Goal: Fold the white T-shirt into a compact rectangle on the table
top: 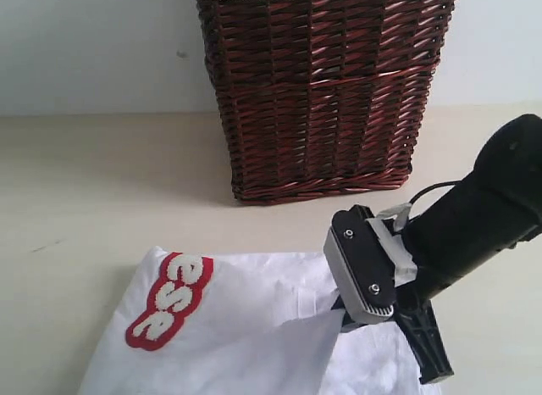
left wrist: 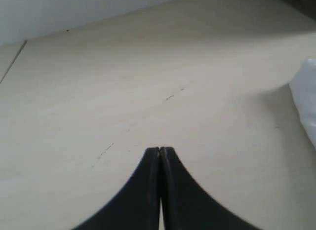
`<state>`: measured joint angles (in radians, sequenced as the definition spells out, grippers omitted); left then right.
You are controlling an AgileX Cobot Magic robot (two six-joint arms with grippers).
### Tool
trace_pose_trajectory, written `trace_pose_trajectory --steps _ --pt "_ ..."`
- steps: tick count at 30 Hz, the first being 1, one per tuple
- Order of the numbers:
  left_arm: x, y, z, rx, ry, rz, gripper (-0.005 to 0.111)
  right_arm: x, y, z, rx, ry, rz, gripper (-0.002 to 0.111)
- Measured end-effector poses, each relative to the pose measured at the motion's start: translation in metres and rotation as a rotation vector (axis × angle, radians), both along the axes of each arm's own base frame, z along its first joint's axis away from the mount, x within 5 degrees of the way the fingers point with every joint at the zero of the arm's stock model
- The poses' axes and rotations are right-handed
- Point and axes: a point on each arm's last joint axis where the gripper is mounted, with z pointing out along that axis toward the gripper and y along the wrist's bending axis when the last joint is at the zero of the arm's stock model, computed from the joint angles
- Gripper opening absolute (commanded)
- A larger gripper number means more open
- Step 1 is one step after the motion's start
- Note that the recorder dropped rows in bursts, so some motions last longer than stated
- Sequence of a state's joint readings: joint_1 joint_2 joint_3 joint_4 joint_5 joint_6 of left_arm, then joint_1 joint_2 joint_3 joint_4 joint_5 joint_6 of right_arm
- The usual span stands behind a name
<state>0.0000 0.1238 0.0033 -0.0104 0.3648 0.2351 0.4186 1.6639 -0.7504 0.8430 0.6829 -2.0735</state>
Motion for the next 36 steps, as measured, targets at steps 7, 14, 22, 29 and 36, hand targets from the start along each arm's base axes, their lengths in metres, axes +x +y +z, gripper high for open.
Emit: trace_pose_trajectory --steps 7,14,22,29,36 --pt "0.000 0.000 0.000 0.000 0.000 0.000 0.000 0.002 -0.012 0.026 -0.063 -0.129 -0.106 0.000" --pt "0.000 0.000 0.000 0.000 0.000 0.000 0.000 0.010 -0.025 0.033 -0.147 -0.217 -0.212 0.000" --pt "0.000 0.000 0.000 0.000 0.000 0.000 0.000 0.022 -0.031 0.044 -0.102 -0.318 -0.358 0.000" --pt "0.000 0.000 0.000 0.000 0.000 0.000 0.000 0.019 -0.030 0.035 -0.116 -0.242 -0.350 0.000" --pt "0.000 0.000 0.000 0.000 0.000 0.000 0.000 0.042 -0.030 0.116 0.155 -0.522 -0.580 0.000"
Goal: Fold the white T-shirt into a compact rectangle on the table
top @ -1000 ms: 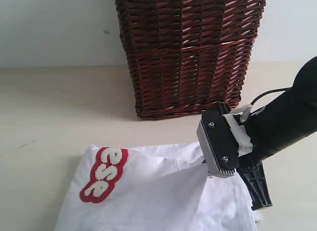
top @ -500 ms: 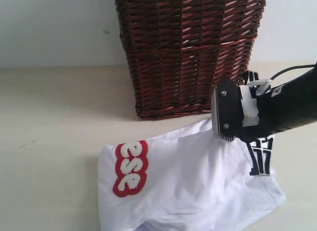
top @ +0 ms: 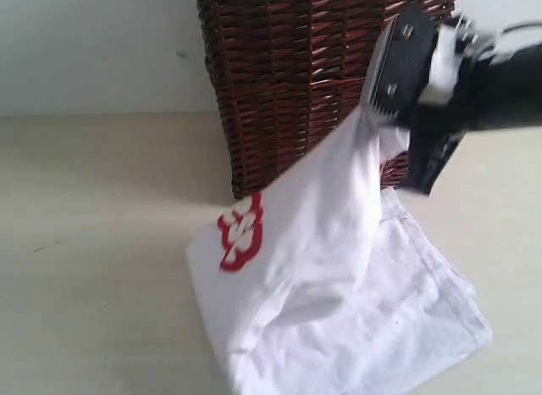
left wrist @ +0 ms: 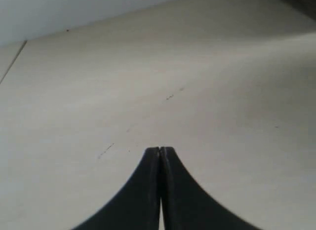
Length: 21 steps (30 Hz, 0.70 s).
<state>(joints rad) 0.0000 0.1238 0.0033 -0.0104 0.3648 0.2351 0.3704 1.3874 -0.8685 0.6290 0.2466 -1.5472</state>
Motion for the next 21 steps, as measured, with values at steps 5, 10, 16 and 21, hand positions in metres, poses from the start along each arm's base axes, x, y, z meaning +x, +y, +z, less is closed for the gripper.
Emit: trace_pose_trajectory --steps 5,10,16,21 --pt "0.000 0.000 0.000 0.000 0.000 0.000 0.000 0.010 -0.026 0.004 -0.022 0.008 -0.064 0.000" --pt "0.000 0.000 0.000 0.000 0.000 0.000 0.000 -0.001 -0.036 -0.070 -0.157 0.284 -0.029 0.000" --pt "0.000 0.000 0.000 0.000 0.000 0.000 0.000 -0.014 -0.039 -0.091 -0.188 0.369 -0.019 0.010" --pt "0.000 0.000 0.000 0.000 0.000 0.000 0.000 -0.012 -0.041 -0.091 -0.192 0.356 -0.055 0.050"
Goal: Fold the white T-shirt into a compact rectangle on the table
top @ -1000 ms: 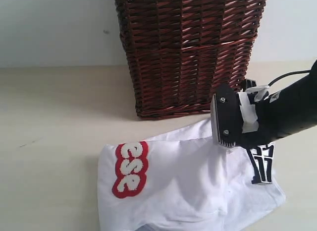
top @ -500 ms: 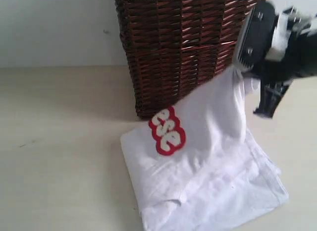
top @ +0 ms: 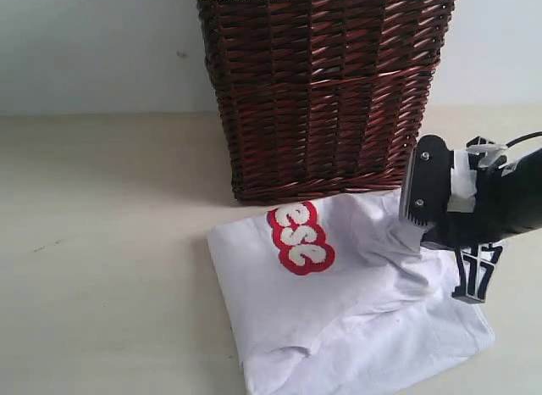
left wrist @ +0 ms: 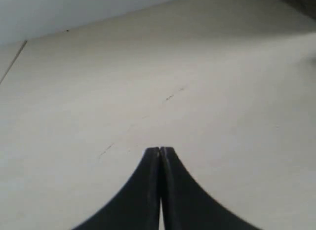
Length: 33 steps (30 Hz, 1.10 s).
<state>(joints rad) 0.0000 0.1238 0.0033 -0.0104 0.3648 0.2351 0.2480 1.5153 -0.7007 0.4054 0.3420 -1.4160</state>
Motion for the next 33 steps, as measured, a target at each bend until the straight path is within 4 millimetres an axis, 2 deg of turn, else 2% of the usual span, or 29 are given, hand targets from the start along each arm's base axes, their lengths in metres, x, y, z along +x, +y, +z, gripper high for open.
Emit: trace_pose_trajectory --steps 2,4,5,7,9,10,11,14,16,17,19,23,26,28,30,33 --pt "0.000 0.000 0.000 0.000 0.000 0.000 0.000 0.005 -0.002 0.002 0.010 -0.050 -0.056 0.058" --pt "0.000 0.000 0.000 0.000 0.000 0.000 0.000 0.018 -0.005 0.012 0.066 -0.202 -0.186 0.058" --pt "0.000 0.000 0.000 0.000 0.000 0.000 0.000 0.025 -0.007 0.026 0.117 -0.335 -0.254 0.058" --pt "0.000 0.000 0.000 0.000 0.000 0.000 0.000 0.026 -0.010 0.046 0.168 -0.460 -0.297 0.057" --pt "0.000 0.000 0.000 0.000 0.000 0.000 0.000 0.024 -0.010 0.056 0.199 -0.473 -0.312 0.052" --pt "0.000 0.000 0.000 0.000 0.000 0.000 0.000 0.022 -0.009 0.054 0.199 -0.436 -0.309 0.052" --pt "0.000 0.000 0.000 0.000 0.000 0.000 0.000 0.022 -0.008 0.050 0.193 -0.400 -0.305 0.052" --pt "0.000 0.000 0.000 0.000 0.000 0.000 0.000 0.021 -0.005 0.021 0.149 -0.214 -0.292 0.049" --pt "0.000 0.000 0.000 0.000 0.000 0.000 0.000 0.025 -0.004 0.002 0.125 -0.151 -0.295 0.038" --pt "0.000 0.000 0.000 0.000 0.000 0.000 0.000 0.026 -0.003 -0.006 0.118 -0.122 -0.302 0.029" --pt "0.000 0.000 0.000 0.000 0.000 0.000 0.000 0.028 -0.002 -0.024 0.110 -0.051 -0.328 0.020" --pt "0.000 0.000 0.000 0.000 0.000 0.000 0.000 0.027 -0.002 -0.043 0.099 0.040 -0.358 0.011" --pt "0.000 0.000 0.000 0.000 0.000 0.000 0.000 0.027 -0.002 -0.048 0.086 0.058 -0.353 0.014" --pt "0.000 0.000 0.000 0.000 0.000 0.000 0.000 0.026 -0.002 -0.045 0.081 0.049 -0.340 0.020" --pt "0.000 0.000 0.000 0.000 0.000 0.000 0.000 0.025 -0.003 -0.031 0.087 0.004 -0.322 0.032" --pt "0.000 0.000 0.000 0.000 0.000 0.000 0.000 0.021 -0.004 0.004 0.100 -0.135 -0.266 0.050"
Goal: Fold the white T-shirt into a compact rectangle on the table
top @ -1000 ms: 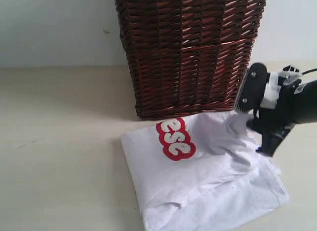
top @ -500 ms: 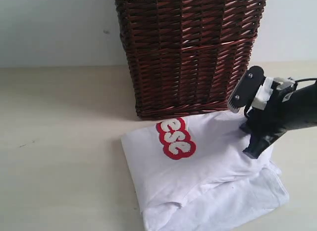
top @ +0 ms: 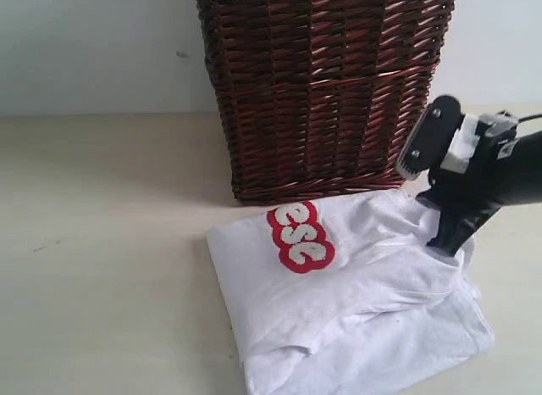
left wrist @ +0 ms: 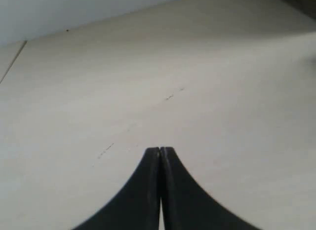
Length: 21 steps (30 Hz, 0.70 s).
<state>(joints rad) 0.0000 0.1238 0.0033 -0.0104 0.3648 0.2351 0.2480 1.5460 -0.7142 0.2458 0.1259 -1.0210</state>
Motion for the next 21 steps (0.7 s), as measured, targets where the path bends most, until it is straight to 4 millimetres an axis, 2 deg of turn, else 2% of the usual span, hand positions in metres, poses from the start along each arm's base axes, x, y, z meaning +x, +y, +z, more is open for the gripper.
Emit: trace_pose_trajectory --steps 2,5,7,8,10,12,15,21 --pt "0.000 0.000 0.000 0.000 0.000 0.000 0.000 -0.005 -0.001 0.020 -0.008 -0.077 0.028 0.051" --pt "0.000 0.000 0.000 0.000 0.000 0.000 0.000 -0.016 -0.001 0.025 -0.044 -0.011 0.096 0.051" --pt "0.000 0.000 0.000 0.000 0.000 0.000 0.000 -0.026 0.000 0.013 -0.104 0.129 0.206 0.053" --pt "0.000 0.000 0.000 0.000 0.000 0.000 0.000 -0.037 0.000 -0.010 -0.167 0.287 0.365 0.055" --pt "0.000 0.000 0.000 0.000 0.000 0.000 0.000 -0.051 0.001 -0.040 -0.215 0.389 0.580 0.060" --pt "0.000 0.000 0.000 0.000 0.000 0.000 0.000 -0.049 0.005 -0.050 -0.205 0.312 0.627 0.060" --pt "0.000 0.000 0.000 0.000 0.000 0.000 0.000 -0.041 0.007 -0.053 -0.203 0.233 0.616 0.059" --pt "0.000 0.000 0.000 0.000 0.000 0.000 0.000 -0.033 0.007 -0.054 -0.176 0.185 0.506 0.057"
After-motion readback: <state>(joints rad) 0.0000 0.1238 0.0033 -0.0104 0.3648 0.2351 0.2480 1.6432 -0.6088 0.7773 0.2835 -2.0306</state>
